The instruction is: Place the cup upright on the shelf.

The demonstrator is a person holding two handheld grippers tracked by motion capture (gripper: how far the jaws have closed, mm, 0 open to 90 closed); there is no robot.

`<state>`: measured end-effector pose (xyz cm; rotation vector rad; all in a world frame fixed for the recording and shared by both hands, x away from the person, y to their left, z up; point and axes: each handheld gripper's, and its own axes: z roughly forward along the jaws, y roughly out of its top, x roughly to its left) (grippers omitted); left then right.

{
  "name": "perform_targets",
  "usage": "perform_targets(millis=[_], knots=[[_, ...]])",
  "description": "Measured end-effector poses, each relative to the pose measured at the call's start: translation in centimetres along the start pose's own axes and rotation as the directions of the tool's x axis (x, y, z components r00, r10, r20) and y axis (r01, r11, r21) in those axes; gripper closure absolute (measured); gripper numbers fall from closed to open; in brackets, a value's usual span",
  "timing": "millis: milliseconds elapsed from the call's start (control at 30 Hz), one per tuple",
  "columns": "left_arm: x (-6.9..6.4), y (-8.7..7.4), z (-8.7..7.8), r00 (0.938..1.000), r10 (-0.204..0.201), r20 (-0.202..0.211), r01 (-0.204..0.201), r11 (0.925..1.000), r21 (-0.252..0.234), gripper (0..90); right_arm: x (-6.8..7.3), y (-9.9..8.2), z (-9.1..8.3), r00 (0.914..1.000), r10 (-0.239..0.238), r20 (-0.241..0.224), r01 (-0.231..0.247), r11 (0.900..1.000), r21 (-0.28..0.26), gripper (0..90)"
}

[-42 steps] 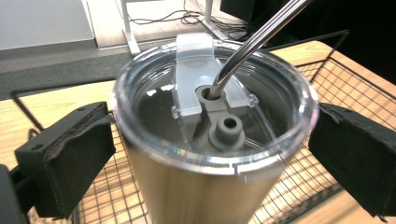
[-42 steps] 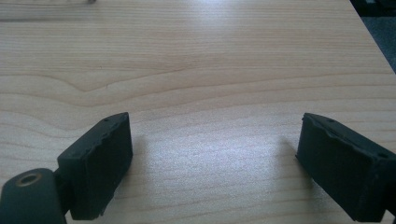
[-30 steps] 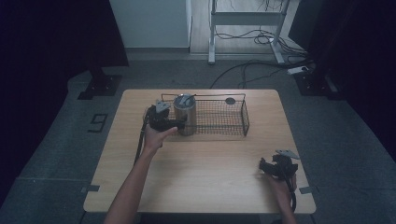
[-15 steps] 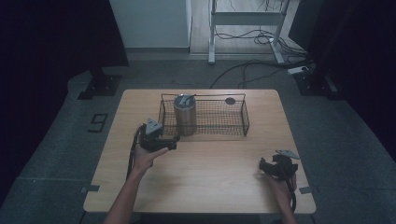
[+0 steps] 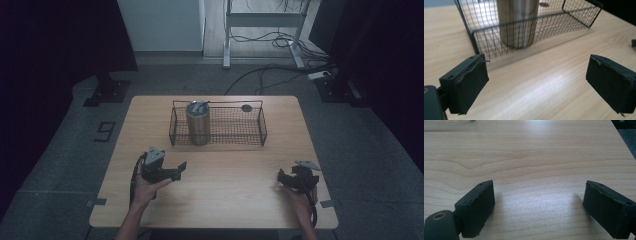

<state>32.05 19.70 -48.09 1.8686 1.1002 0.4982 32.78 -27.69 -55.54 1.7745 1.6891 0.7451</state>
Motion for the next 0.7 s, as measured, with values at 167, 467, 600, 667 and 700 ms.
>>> perform_targets(millis=[167,467,600,667,700], knots=[[0.2,-1.8,-0.1,0.9996,-0.028,0.010,0.028,0.9993,0.025,4.8,0.0,0.0,0.0,1.0000,0.000,0.000,0.000,1.0000,0.000,10.1],[0.1,-3.0,0.4,0.9994,-0.033,-0.004,0.033,0.9976,0.061,6.4,0.0,0.0,0.0,1.0000,-0.001,0.000,0.001,1.0000,0.000,10.1],[0.1,-3.2,0.5,0.9994,-0.036,-0.004,0.036,0.9974,0.062,6.5,0.0,0.0,0.0,1.0000,0.000,0.001,0.000,1.0000,-0.001,10.3],[0.2,-3.4,0.6,0.9991,-0.042,-0.007,0.042,0.9970,0.065,6.9,0.0,0.0,0.0,1.0000,-0.001,0.001,0.001,1.0000,-0.001,10.4],[0.3,-3.5,0.7,0.9988,-0.047,-0.010,0.048,0.9966,0.067,7.1,0.0,0.0,0.0,1.0000,0.000,0.000,0.000,1.0000,-0.001,10.4]])
